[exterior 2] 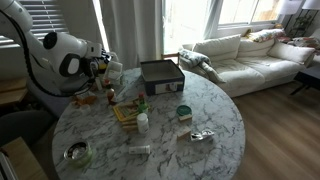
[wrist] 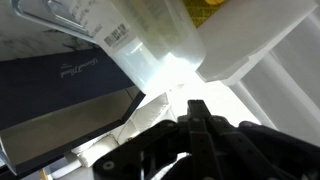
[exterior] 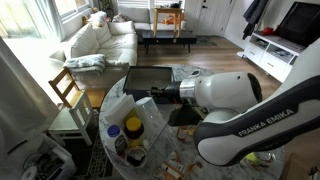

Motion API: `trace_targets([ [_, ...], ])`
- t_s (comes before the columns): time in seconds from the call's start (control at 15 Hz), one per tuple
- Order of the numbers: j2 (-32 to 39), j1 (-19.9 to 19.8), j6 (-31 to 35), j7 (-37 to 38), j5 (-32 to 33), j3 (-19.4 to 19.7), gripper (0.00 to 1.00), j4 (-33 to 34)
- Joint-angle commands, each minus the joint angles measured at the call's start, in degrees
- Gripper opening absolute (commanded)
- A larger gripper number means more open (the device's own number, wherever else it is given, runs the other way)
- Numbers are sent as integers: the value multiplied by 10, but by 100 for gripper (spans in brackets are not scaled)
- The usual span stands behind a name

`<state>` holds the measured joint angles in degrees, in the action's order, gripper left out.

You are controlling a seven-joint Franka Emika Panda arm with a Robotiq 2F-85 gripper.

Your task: Pick up the clear measuring cup and place it upside down in the clear storage container

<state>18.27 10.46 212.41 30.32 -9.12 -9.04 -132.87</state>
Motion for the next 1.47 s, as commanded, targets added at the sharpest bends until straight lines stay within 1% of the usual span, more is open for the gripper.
trace_targets([
  [0.0,44,-15,13,-15,-16,-21,0,31],
  [0.2,47,-25,-17,-21,-3,-29,0,29],
  [0.47,14,-40,-44,-31,5,-40,0,9],
  [0.53,4,-38,-59,-20,22,-33,0,1],
  [0.8,-27,-70,-140,-9,82,-58,0,-22],
  [1.13,-61,-72,-217,-37,88,-41,0,-33],
  [1.2,-66,-76,-231,-38,91,-46,0,-35],
  [1.4,-65,-102,-270,-37,99,-81,0,-39],
])
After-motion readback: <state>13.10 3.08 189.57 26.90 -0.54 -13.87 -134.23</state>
